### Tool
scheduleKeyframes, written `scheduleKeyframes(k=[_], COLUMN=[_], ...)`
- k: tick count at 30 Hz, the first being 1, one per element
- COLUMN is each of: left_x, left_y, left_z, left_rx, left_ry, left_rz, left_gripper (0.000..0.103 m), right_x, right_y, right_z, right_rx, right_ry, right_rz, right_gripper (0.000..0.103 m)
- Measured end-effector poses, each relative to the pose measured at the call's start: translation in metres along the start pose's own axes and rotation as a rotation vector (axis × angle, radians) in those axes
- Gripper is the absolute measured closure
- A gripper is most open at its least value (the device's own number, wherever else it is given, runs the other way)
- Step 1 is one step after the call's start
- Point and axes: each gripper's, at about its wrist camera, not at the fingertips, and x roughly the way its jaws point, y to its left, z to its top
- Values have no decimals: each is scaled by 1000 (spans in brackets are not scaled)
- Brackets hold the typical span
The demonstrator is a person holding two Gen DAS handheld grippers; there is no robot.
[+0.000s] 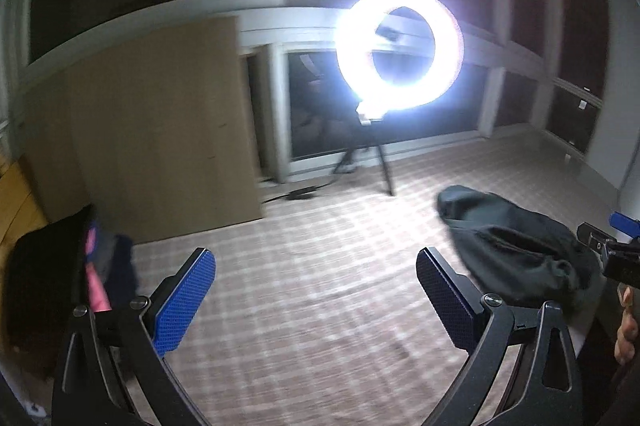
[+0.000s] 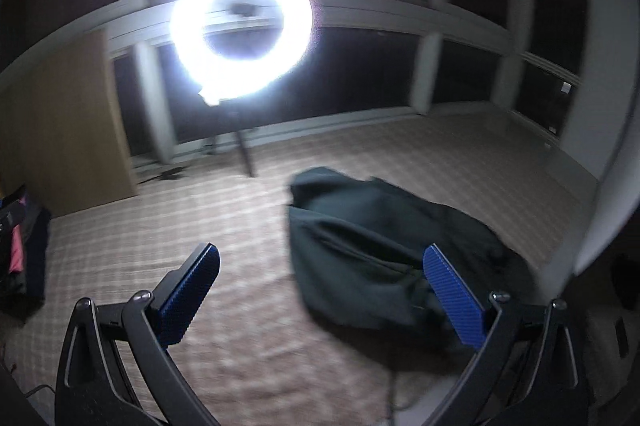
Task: Fold clothes
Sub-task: 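Reach both grippers toward the dark grey trousers lying on the rug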
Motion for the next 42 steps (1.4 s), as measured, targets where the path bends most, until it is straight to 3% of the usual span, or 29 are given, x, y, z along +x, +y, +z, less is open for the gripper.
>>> scheduleKeyframes(k=[6,16,23,28,34,39,40,42], left_x=[16,41,69,83,94,105,111,123], left_y=[-65,-184,-288,-374,-471,-523,-530,-540], left_z=[10,22,-6,-42,-96,-130,-135,-139], left_rx=[85,219,332,470,703,877,912,958], left_ry=[13,39,139,222,284,269,263,264], left_rz=[-102,-260,-433,-551,-585,-508,-481,-437], left_gripper=[2,2,2,2,2,2,5,26], right_x=[-5,8,26,35,63,88,92,101], right_y=[-57,-141,-271,-339,-389,-409,-411,-415], right_z=[-2,6,-15,-43,-76,-89,-90,-91], right_rx=[61,116,327,387,464,502,507,515], right_ry=[-5,-4,53,99,170,209,212,221], right_rz=[-105,-171,-239,-308,-271,-228,-218,-190], right_gripper=[0,0,2,4,4,6,7,11])
